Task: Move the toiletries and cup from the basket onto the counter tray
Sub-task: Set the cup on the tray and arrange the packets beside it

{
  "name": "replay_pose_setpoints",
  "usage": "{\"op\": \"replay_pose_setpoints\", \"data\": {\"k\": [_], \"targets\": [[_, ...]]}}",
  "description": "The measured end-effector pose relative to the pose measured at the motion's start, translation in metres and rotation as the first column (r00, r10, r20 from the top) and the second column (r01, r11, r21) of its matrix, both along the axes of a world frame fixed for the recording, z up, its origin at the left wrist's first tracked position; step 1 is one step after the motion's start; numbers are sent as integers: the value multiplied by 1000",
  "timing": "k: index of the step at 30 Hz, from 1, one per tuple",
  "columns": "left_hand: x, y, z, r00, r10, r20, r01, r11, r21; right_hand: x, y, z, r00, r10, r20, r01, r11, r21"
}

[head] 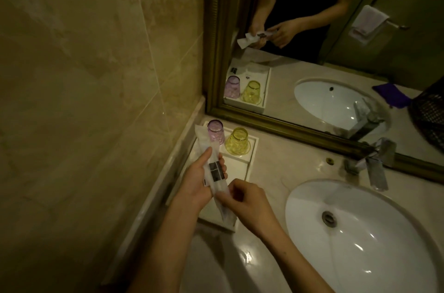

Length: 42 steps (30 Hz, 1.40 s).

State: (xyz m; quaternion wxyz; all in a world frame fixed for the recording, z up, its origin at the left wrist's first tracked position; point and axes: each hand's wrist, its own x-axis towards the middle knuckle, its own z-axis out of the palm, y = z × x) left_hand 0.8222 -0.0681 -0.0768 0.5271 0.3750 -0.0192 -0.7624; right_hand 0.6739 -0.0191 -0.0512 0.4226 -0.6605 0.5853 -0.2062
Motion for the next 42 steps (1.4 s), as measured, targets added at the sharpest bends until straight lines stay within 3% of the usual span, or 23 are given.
{"op": "replay_pose_setpoints", "data": {"k": [6,9,12,20,30,36,38,42], "targets": [[-1,2,3,999,33,20,-34,999,17,-1,0,-2,996,-55,76,57,998,-20],[6,-1,5,998,68,1,-68,998,2,-8,-2,-2,976,-156,152,166,984,-58],[17,-6,-5,995,97,15,-98,994,40,-18,-6,-14,939,-267,216,273,962,1],[29,2,-6,994,110,-22,-110,994,5,11,-10,-84,948,-318,18,311,937,160],[34,15,-10,997,71,19,-71,997,-17,61,-29,-130,953,-229,-198,257,958,124],[34,18,-12,991,137,15,-137,991,12,59,-26,-118,967,-85,-239,111,989,101],[31,12,-18,986,167,21,-168,985,42,52,-21,-107,973,-116,-200,131,989,64],[20,9,-14,993,118,-4,-118,992,40,31,-15,-60,949,-284,135,281,959,41]]}}
